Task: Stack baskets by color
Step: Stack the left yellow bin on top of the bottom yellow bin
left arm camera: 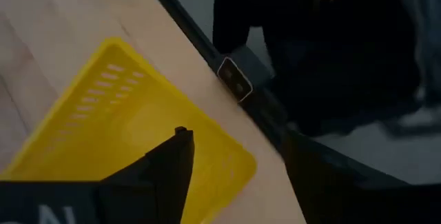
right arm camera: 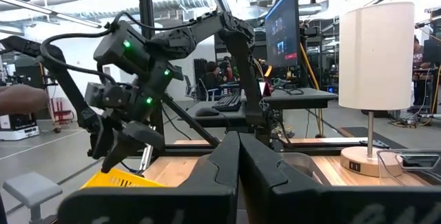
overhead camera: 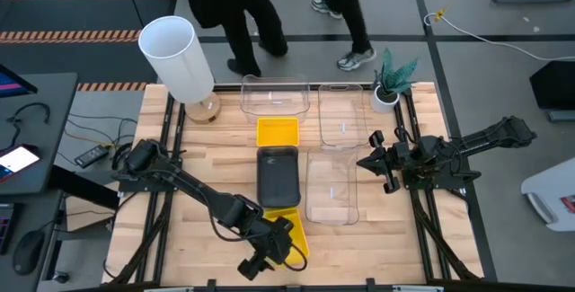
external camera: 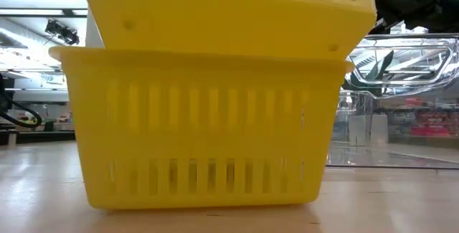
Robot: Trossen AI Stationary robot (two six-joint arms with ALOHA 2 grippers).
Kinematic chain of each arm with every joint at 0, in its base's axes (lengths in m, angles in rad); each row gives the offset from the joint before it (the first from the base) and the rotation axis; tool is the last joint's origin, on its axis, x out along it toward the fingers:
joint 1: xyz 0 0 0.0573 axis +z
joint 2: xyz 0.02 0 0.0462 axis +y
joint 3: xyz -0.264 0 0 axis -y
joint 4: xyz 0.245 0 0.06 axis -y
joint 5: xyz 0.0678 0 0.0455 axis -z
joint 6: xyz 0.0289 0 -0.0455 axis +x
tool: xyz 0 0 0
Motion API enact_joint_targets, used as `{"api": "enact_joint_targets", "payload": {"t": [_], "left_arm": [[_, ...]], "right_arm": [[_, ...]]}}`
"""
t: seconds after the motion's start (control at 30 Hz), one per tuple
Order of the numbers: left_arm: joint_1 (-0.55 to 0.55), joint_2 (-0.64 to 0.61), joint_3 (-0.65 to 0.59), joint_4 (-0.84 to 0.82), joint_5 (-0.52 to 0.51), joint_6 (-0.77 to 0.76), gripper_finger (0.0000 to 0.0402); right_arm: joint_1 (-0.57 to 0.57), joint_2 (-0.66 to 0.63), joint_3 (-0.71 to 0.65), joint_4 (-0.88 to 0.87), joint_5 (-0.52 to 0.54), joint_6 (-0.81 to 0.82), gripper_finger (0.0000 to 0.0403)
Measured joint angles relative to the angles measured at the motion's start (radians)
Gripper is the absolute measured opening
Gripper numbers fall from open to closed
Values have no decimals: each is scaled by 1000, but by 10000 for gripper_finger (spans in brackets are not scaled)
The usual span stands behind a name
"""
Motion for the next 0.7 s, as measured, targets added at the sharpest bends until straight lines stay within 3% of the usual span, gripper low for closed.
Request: {"api": "enact_joint_targets", "payload": {"t": [0.17, 0.47, 0.7], "left_arm": [[-13, 6, 0, 96, -43, -229, 224], [-99, 23, 3, 123, -311, -244, 197], [-103, 65, 34, 109, -394, -316, 192]], "right_arm": [[0, 0, 0, 0, 0, 0, 16], [0, 0, 0, 0, 0, 0, 16], [0, 0, 0, 0, 0, 0, 16]]}}
